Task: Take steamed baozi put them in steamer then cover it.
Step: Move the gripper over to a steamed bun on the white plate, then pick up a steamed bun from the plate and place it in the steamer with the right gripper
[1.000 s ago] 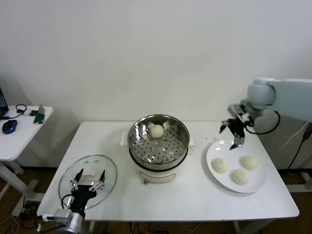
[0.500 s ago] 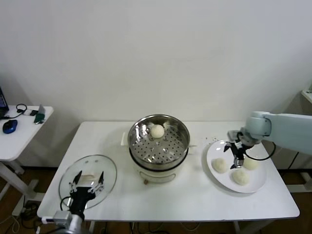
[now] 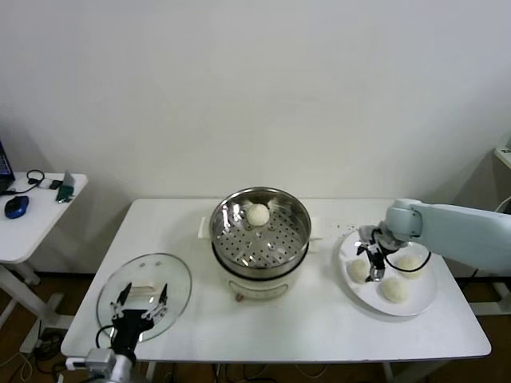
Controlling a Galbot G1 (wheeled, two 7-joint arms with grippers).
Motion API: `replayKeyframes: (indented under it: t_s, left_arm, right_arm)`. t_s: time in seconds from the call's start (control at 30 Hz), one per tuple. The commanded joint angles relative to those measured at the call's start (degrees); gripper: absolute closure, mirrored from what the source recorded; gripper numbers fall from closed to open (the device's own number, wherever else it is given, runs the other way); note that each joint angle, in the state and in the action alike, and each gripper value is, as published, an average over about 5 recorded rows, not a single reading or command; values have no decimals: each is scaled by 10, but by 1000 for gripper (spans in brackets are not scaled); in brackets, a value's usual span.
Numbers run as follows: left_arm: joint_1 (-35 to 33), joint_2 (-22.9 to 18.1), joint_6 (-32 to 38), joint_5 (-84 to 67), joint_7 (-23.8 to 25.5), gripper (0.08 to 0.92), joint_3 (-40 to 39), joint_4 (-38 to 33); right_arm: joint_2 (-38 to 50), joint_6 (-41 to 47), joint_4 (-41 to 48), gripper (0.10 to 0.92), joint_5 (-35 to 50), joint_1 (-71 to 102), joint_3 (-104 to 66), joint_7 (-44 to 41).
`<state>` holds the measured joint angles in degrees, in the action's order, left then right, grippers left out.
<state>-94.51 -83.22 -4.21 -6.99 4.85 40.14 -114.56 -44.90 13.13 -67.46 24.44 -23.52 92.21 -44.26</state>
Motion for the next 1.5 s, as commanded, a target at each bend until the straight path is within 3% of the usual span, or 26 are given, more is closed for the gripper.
replayKeyframes:
  t_s: [0.03,0.33,0.6,0.9,1.13,1.5]
  left_arm:
    - [0,1,-1,0,0,177,-1,0]
    - [-1,1,-1,0,0,177,0,-2]
    - [-3,0,0,2,0,177,-3,-4]
    - [-4,1,2,3,-1,177,-3,-8]
    - [-4,4,4,1,-2,177,-5,-12]
    - [3,3,4,-2,-6,177,-5,-18]
  right_arm:
    - [-7,3,32,204,-16,44,-41,-2]
    - [-5,-7,42,367,-9,47,-54,-17]
    - [15,-25,19,390,12,-5,-43,-43]
    - [23,-44,-50,397,131,-272,62,-101]
    - [-51,-22,-125,389,240,-407,73,-98]
    - [-234,31,-144,389,265,-305,-17,-29]
